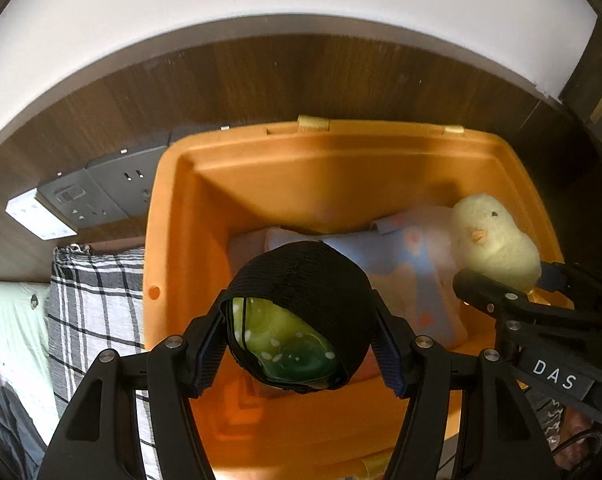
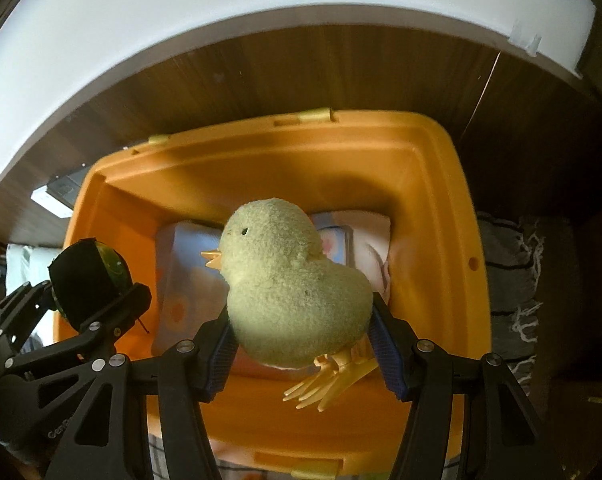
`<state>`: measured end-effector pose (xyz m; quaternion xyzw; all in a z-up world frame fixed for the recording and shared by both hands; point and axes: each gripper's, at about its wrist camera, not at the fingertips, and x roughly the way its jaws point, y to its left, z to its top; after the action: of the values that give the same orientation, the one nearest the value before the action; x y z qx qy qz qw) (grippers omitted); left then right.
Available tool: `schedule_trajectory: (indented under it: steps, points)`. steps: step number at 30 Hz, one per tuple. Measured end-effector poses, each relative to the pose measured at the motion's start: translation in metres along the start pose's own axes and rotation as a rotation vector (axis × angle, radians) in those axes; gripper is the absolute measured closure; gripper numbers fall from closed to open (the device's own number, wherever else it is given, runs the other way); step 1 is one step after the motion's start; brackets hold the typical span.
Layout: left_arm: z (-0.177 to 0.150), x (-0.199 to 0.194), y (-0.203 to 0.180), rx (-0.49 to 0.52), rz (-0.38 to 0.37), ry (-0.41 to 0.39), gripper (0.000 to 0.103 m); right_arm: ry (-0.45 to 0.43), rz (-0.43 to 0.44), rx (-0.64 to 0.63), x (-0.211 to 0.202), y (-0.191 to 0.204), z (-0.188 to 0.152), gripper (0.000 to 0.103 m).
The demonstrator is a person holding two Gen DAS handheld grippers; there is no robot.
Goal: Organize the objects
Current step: 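Carry the chick plush and green ball with both grippers over the orange crate, then open both grippers to drop the chick and ball into the crate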
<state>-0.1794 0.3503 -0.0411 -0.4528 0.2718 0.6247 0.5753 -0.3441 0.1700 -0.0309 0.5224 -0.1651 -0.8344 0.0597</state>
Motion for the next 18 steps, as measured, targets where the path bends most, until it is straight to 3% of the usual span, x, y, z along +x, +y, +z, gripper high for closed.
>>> schedule_trajectory:
  steps: [6, 11, 18]
  points:
    - [0.001, 0.007, -0.004, 0.006, 0.006, 0.016, 0.038, 0.031, -0.009, 0.001, 0.013, -0.001, -0.001, 0.043]
    - [0.001, -0.001, -0.002, -0.003, 0.009, -0.008, 0.026, 0.047, -0.009, -0.011, 0.016, 0.000, -0.001, 0.040]
    - [0.000, -0.019, 0.003, -0.014, 0.000, -0.042, 0.025, -0.009, -0.022, -0.011, -0.004, 0.002, -0.004, 0.035]
